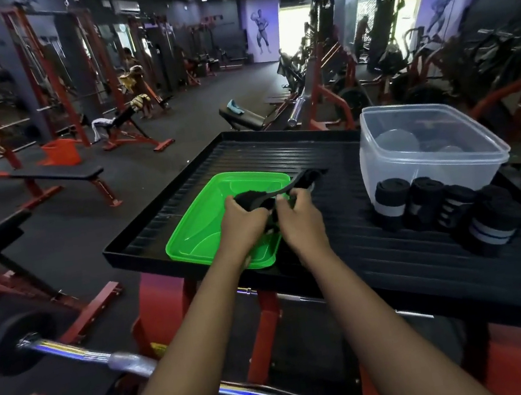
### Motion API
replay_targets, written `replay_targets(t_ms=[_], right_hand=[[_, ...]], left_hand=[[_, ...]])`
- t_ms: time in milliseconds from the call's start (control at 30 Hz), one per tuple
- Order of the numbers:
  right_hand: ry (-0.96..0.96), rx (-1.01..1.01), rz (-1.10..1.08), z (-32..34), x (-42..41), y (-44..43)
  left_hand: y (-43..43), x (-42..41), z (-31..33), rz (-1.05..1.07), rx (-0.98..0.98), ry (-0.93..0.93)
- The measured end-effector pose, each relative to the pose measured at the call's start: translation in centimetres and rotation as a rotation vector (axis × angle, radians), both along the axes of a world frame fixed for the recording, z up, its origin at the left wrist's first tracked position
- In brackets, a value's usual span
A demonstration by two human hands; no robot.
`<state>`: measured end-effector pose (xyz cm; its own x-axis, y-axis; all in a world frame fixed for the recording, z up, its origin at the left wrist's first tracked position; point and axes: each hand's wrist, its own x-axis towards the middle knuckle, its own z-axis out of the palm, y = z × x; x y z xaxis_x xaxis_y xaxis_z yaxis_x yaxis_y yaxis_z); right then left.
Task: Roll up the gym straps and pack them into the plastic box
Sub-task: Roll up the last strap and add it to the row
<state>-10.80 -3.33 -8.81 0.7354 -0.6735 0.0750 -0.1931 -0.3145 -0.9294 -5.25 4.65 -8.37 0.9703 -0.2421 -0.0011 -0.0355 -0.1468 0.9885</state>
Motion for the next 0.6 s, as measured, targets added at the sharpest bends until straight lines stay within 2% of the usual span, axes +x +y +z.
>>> replay_targets(t_ms=[67, 133, 200, 300, 467, 600], right_hand=[[-0.080, 0.207, -0.118, 0.1, -0.2, -0.4], [-0.166, 0.430, -0.199, 0.1, -0.3, -1.2], [-0.253, 0.554, -0.217, -0.4, -0.5, -2.6], [-0.322, 0.591, -0.154, -0.1, -1.8, -3.8], [-0.265, 0.628, 0.175, 0.5, -4.7, -5.0], [-0.150, 0.487, 0.238, -0.3, -5.8, -4.9]], left_hand=[[-0.3, -1.0, -0.1, -0.116, -0.112, 0.106], [-0.1, -1.9, -0.3, -0.188, -0.109, 0.113], [0.1, -2.5, -0.5, -0.296, -0.094, 0.086], [0.2, -2.8, -0.3, -0.434, -0.112, 0.114], [-1.0, -1.9, 0.0, -0.295, -0.220, 0.216], [-2.4, -2.8, 0.0, -0.330, -0.284, 0.227]])
